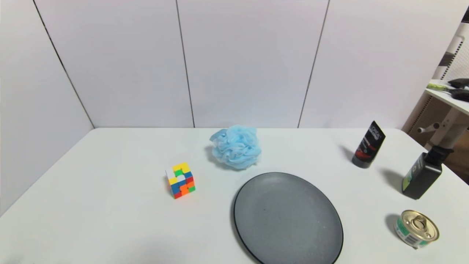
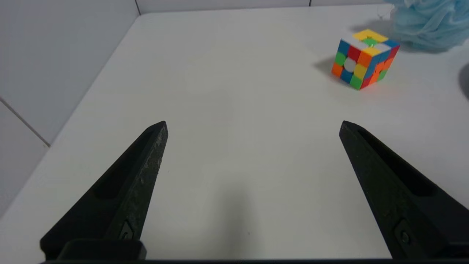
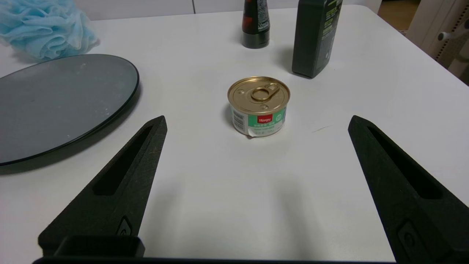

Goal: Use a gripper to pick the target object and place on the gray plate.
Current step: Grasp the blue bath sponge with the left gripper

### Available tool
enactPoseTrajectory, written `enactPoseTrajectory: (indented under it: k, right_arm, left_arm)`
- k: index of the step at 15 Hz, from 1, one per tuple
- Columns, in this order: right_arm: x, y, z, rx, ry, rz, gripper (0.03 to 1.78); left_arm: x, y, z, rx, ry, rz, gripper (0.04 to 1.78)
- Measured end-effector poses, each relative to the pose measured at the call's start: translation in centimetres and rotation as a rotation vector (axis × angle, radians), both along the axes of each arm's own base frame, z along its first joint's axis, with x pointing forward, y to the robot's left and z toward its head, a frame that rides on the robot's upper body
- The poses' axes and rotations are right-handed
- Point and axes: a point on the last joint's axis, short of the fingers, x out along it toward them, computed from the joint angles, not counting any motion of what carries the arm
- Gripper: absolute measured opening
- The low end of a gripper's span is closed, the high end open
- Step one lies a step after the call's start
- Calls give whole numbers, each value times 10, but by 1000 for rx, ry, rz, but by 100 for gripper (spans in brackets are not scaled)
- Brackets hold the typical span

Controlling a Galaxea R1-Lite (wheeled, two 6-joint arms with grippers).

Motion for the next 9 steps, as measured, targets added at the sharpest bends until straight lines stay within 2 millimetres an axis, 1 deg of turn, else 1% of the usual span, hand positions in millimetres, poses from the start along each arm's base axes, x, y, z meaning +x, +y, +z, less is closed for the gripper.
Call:
enactPoseTrajectory:
  k: [2,4,7,8,9]
  right_arm:
    - [0,0,0,0,0,-1,171]
    - [0,0,0,0,0,0,171]
    - [0,0,0,0,0,0,171]
    - [0,0,0,0,-1,-1,171]
    - [0,0,0,1,0,-1,171]
  left_arm:
    - [10,0,42,16,-17,-2,169]
    - [29,0,92,23,-41,-5,169]
    - [69,0,167,39,-98,-7,169]
    - [86,0,190,43,-116,-10,169]
    - [104,-1,208,45,-124,-18,169]
